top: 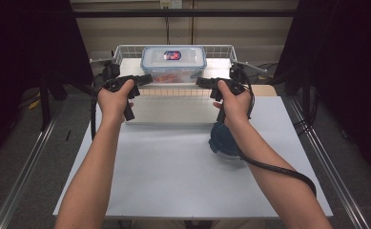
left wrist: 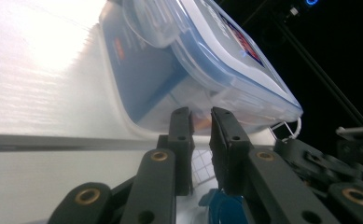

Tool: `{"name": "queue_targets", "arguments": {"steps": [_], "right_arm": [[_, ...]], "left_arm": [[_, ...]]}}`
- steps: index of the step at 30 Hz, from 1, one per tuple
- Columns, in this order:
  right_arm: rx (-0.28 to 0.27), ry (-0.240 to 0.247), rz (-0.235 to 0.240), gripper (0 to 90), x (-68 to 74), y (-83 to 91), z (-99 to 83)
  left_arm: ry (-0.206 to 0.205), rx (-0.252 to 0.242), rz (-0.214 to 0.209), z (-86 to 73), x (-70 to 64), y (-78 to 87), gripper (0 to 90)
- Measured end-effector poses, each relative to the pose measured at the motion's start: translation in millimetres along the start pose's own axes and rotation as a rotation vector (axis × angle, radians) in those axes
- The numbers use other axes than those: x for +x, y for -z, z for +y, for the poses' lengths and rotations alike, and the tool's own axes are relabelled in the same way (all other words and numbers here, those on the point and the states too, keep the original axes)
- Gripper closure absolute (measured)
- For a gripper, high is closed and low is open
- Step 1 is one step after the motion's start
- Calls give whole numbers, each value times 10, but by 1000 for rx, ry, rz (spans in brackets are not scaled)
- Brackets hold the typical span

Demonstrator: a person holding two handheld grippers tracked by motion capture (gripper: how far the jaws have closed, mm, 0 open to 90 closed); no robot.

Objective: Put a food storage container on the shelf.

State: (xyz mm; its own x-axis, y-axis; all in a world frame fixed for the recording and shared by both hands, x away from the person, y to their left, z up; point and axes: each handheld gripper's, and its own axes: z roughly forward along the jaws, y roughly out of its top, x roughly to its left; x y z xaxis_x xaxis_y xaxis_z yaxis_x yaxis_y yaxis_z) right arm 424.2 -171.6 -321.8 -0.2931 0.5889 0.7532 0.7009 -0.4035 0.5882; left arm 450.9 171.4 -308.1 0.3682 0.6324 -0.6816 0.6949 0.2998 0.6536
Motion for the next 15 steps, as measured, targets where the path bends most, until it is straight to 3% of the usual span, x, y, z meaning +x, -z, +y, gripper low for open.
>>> {"name": "queue_targets", "arguments": {"steps": [7,15], "right_arm": [[-4,-2,6,701,-43,130,-29],[29,5,45,545,-100,200,-152]], "left_arm": [[0,-9,-4,-16,23,-32,780],[-10,18,-50,-168,-21,-11,571]]}}
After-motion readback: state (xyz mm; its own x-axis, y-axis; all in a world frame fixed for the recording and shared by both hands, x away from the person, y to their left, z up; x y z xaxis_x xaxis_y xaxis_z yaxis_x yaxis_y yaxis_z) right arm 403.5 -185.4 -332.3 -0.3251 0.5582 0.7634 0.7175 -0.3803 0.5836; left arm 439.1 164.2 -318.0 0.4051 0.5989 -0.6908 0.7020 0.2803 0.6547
